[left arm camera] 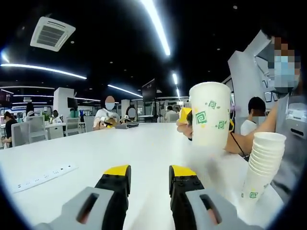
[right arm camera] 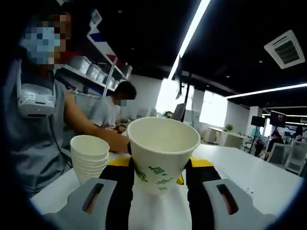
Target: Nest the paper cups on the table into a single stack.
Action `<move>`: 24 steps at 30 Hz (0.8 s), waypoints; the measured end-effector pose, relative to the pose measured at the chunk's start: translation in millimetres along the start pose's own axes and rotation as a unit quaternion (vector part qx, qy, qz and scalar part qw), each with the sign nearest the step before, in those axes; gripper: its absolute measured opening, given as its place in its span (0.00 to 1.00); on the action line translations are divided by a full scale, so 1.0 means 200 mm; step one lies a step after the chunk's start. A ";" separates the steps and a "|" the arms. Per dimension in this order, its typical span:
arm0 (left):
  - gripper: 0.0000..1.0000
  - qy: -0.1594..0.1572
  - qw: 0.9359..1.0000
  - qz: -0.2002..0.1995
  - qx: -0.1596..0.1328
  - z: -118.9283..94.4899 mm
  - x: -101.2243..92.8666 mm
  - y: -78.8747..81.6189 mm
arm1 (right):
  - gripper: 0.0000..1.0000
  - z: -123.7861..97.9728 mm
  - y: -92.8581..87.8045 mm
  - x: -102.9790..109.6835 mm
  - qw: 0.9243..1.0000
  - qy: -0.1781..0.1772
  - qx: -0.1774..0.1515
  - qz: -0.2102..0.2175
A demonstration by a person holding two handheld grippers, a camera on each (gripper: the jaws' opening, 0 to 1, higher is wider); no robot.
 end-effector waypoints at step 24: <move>0.33 0.000 1.000 0.001 0.003 0.01 0.00 -0.01 | 0.45 0.03 0.16 0.13 0.997 0.062 -0.050 -0.009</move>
Point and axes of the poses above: the point that each gripper's makers call its tool centre point, and the gripper's own axes: z roughly forward along the fingers, x roughly to its left, y roughly out of its top, the point moved 7 cm from there along -z, roughly backward along the fingers, and after that the axes turned 13 degrees about x, right-handed, at the moved point
